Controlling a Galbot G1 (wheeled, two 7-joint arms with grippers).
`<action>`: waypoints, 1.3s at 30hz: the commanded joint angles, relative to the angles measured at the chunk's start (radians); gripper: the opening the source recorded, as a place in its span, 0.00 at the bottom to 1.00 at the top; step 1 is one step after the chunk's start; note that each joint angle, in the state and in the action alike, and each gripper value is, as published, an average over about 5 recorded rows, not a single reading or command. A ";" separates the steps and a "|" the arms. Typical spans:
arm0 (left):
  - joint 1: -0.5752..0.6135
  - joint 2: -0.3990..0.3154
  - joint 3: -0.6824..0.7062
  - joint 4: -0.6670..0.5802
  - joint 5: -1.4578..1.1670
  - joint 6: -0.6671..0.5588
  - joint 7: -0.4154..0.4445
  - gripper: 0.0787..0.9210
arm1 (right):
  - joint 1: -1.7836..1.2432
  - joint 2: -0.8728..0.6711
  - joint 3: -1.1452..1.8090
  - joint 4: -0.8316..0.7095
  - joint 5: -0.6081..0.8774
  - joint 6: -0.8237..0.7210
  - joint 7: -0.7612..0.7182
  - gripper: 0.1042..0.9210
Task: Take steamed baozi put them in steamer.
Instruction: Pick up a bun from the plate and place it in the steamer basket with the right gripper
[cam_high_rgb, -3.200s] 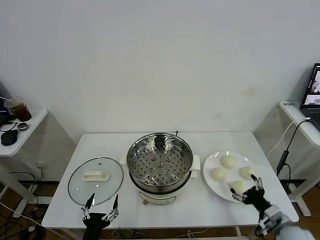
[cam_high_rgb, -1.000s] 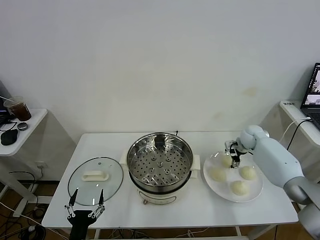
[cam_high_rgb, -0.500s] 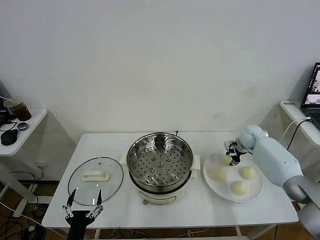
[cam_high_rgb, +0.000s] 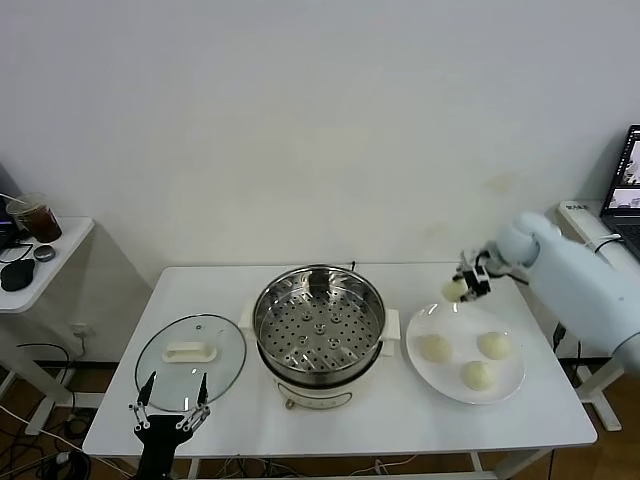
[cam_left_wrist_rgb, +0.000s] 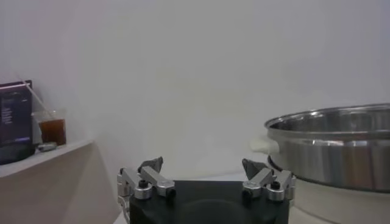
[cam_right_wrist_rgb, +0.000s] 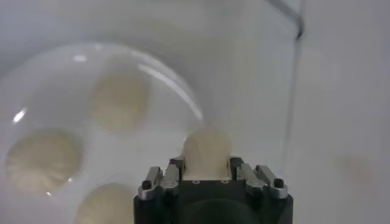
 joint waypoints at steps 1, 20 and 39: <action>0.003 0.012 -0.005 -0.015 -0.006 0.005 0.007 0.88 | 0.356 -0.006 -0.260 0.144 0.269 0.069 -0.050 0.45; 0.032 0.002 -0.071 -0.043 -0.025 -0.003 0.014 0.88 | 0.393 0.536 -0.521 0.036 0.253 0.488 -0.008 0.48; 0.030 -0.015 -0.083 -0.025 -0.021 -0.012 0.012 0.88 | 0.232 0.577 -0.463 -0.146 -0.198 0.746 0.085 0.49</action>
